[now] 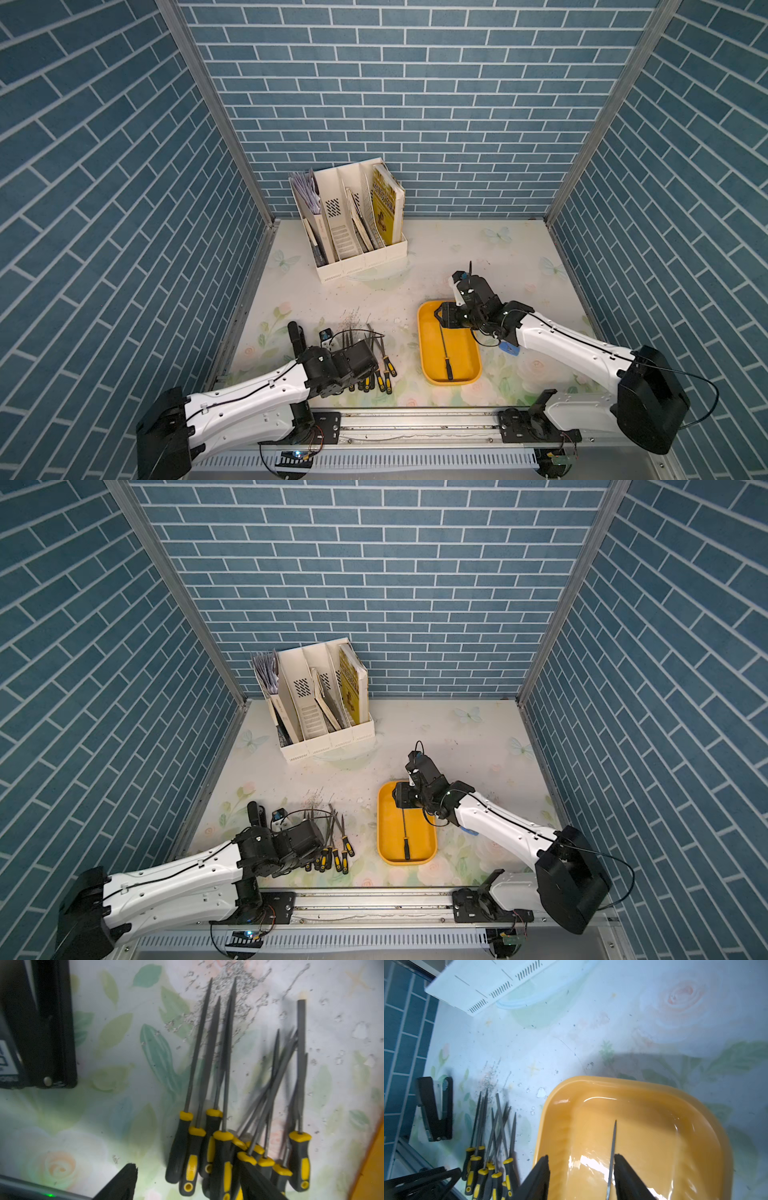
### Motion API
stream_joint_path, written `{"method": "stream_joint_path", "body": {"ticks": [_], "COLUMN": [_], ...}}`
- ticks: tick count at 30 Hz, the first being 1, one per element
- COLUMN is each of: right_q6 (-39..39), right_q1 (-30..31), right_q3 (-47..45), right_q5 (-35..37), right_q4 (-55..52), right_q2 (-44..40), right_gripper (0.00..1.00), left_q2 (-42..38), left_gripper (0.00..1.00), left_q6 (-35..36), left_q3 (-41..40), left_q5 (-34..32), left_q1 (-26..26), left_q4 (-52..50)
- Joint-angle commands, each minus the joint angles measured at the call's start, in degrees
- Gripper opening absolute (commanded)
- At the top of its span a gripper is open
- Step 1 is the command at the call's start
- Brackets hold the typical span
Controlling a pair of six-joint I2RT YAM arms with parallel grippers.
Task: Put the file tool into the storage box
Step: Place the file tool in the storage box, then pick up the file tool from the center of the board.
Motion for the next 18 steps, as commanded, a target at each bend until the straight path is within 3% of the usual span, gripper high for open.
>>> {"method": "stream_joint_path", "body": {"ticks": [1,14,18], "right_q6": [-1.73,-1.83,-1.86], "right_q1": [0.47,1.14,1.17], "right_q3": [1.20,-0.49,-0.37], "right_q5": [0.52,0.34,0.30], "right_q4": [-3.70,-2.38,-2.21], "right_q2": [-1.17,-0.91,-0.44], "right_gripper": [0.51,0.48,0.47], "left_q2": [-0.63,-2.02,-2.44], "left_gripper": [0.74,0.56,0.45], "left_q6": [-4.83,-2.46,0.60], "left_q3": [-2.42,-8.44,-9.05], "left_q5": [-2.65,-0.28,0.87], "left_q1": [-0.04,3.48,6.29], "left_q4": [0.24,5.95,6.90]}}
